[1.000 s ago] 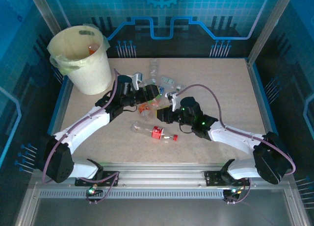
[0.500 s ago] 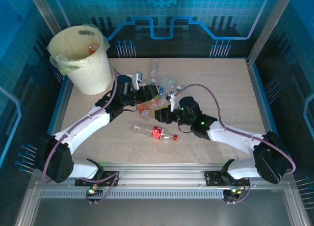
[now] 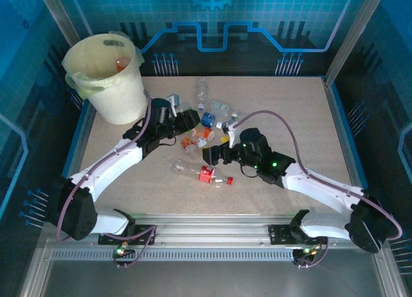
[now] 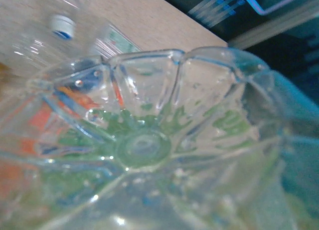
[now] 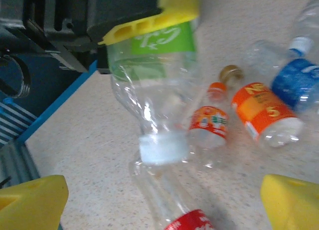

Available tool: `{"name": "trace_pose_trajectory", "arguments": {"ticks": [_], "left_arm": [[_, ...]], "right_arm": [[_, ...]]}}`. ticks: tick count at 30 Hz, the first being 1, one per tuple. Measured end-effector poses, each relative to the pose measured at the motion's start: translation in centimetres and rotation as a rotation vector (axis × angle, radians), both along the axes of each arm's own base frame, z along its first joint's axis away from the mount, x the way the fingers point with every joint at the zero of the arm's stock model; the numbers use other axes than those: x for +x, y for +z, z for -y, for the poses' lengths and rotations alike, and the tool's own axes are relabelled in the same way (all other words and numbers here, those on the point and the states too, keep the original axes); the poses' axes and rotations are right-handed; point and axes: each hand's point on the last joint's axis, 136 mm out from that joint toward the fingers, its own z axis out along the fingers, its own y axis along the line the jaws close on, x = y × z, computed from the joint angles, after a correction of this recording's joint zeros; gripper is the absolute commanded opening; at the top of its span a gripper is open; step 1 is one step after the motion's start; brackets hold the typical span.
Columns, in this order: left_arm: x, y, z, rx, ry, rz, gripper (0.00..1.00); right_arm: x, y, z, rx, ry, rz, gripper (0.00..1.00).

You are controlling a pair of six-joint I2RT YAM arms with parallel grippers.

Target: Put the plastic bottles in the bin

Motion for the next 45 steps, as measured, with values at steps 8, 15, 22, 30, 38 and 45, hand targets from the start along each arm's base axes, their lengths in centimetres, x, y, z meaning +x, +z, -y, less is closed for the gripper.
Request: {"name": "trace_pose_trajectory", "arguments": {"ticks": [8,15,22,30,38,45], "left_arm": [[2.3,2.8,-5.9,0.108,0.18,0.099,0.53],[4.9,9.4,-12.5,0.203,0.355,0.269,0.54],[7.0,16.9,-18.5,0.284,0.527,0.456,0.54],[11.9,21.4,-25.6,0.337,0.707,0.576,0.55],[17.4,20.8,-31.6,0.362,0.829,0.572,0.55],[20.2,18.8,-35.2,0.347,0.913,0.536,0.59]], "right_arm": [[0.7,2.6,5.4,-0.065,-0.224,0.085,1.0],[0.8,3.5,9.3,-0.086,-0.375,0.158,1.0],[1.2,2.9,11.3,-0.095,-0.456,0.167,1.0],[1.3,3.3,12.2,-0.077,-0.483,0.177,1.0],[1.1,3.7,12.2,-0.065,-0.475,0.181,1.0],[0.7,3.6,12.3,-0.065,-0.462,0.173,1.0]]}}
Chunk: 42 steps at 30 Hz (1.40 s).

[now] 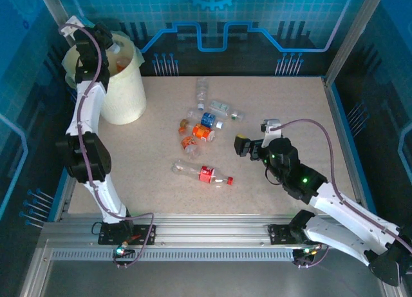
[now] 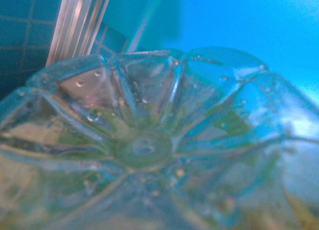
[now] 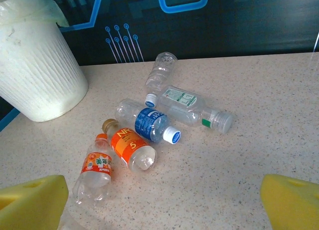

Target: Put the plastic bottles in the bin

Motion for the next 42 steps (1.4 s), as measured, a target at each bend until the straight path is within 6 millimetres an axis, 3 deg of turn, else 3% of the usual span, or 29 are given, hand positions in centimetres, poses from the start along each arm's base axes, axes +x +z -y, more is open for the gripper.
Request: {"name": "trace_pose_trajectory", "arguments": {"ticks": [6,15,21,29,33,37,42], "left_arm": [[1.7,-1.6,-1.3,-0.006,0.057,-0.02,0.59],[3.6,-4.3,-2.0,-0.06,0.079,-0.072,0.77],[3.6,-4.0,-2.0,-0.103,0.081,-0.057,0.77],[3.3,-4.6,-1.7,-0.155,0.083,-0.072,0.89],[3.0,-4.2,-0.8,-0.166,0.073,-0.076,0.98],[1.9,-3.0,1.0,-0.165,0.047,-0.071,0.99],[-0.9,-1.9,4.5,-0.168,-0.002,-0.079,0.99]], "right_arm": [[-0.3,-0.1,0.2,-0.005,0.003,-0.007,1.0],[-0.4,-0.7,0.4,-0.014,-0.006,-0.033,1.0],[-0.1,-1.3,1.1,-0.006,-0.035,-0.061,1.0],[0.3,-1.7,1.8,0.044,-0.075,-0.098,1.0],[0.3,-1.9,1.9,0.054,-0.073,-0.111,1.0],[0.2,-2.1,1.5,0.059,-0.055,-0.123,1.0],[0.4,-3.2,1.0,0.043,-0.036,-0.163,1.0]]}}
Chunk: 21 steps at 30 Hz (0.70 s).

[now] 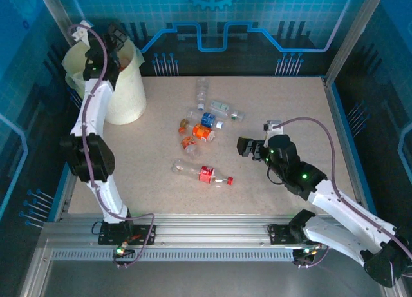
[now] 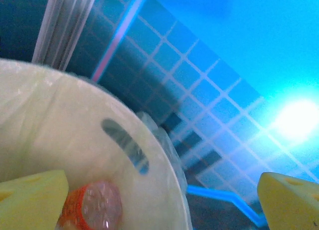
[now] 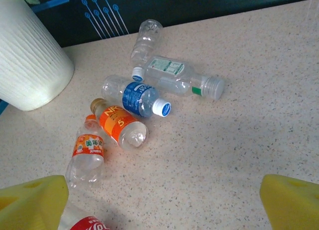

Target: Put the plastic bottles in the bin

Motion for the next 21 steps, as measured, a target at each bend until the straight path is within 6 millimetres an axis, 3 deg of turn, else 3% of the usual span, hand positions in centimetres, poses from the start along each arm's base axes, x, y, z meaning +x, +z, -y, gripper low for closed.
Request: {"name": "trace_pose_trajectory", "arguments": {"ticks": [5,8,13,17,21], "left_arm": [[-4.8,-0.7,5.2,-0.013,-0.08,-0.026,0.99],[-7.9,-2.6,8.6,-0.018,-0.145,-0.054,0.99],[-11.8,-9.2,13.4,-0.029,-0.258,-0.181,0.99],[-13.9,-15.9,18.4,-0.059,-0.476,-0.319,0.99],[-15.4,-20.8,21.0,-0.092,-0.612,-0.445,0.99]], "right_arm": [[0.3,-0.4,-0.5,-0.007,0.009,-0.025,1.0],[0.6,-0.4,-0.6,-0.01,0.009,-0.032,1.0],[0.8,-0.7,-1.0,-0.015,0.017,-0.044,1.0],[0.8,-1.0,-1.2,-0.014,0.027,-0.055,1.0],[0.9,-1.1,-1.5,-0.008,0.043,-0.067,1.0]]}}
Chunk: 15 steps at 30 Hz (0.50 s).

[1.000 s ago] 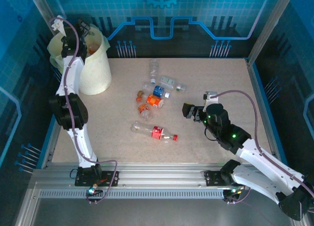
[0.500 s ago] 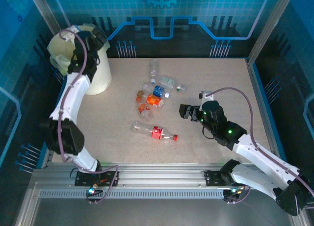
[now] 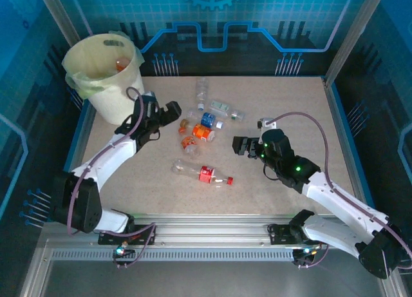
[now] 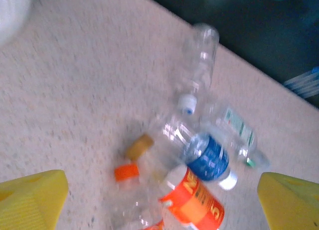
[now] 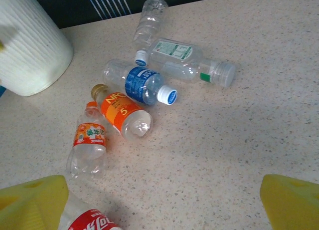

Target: Put the plastic bottles in the bin

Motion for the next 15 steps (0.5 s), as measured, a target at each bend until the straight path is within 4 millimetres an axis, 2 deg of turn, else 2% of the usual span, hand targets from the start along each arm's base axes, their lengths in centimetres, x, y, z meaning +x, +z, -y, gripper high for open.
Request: {"name": "trace_pose_trajectory", "arguments": {"ticks": [4,9,12,15], "left_arm": [[-0.8,-3.5,2.0,-0.009,-0.096,-0.083,0.99],[-2.5,-8.9,5.0,-0.005,-0.213,-0.22,0.94],[-3.3,-11.4,6.1,0.004,-0.245,-0.283,0.93],[-3.8,-12.9,6.5,0.006,-0.256,-0.318,0.9]], "right_arm": [[0.1,0.0,-0.3,0.005,0.011,-0.009,1.0],[0.0,0.0,-0.5,0.012,0.02,-0.017,1.0],[-0.1,-0.2,-0.6,0.014,0.025,-0.027,1.0],[-0.2,-0.6,-0.8,0.012,0.033,-0.043,1.0]]}}
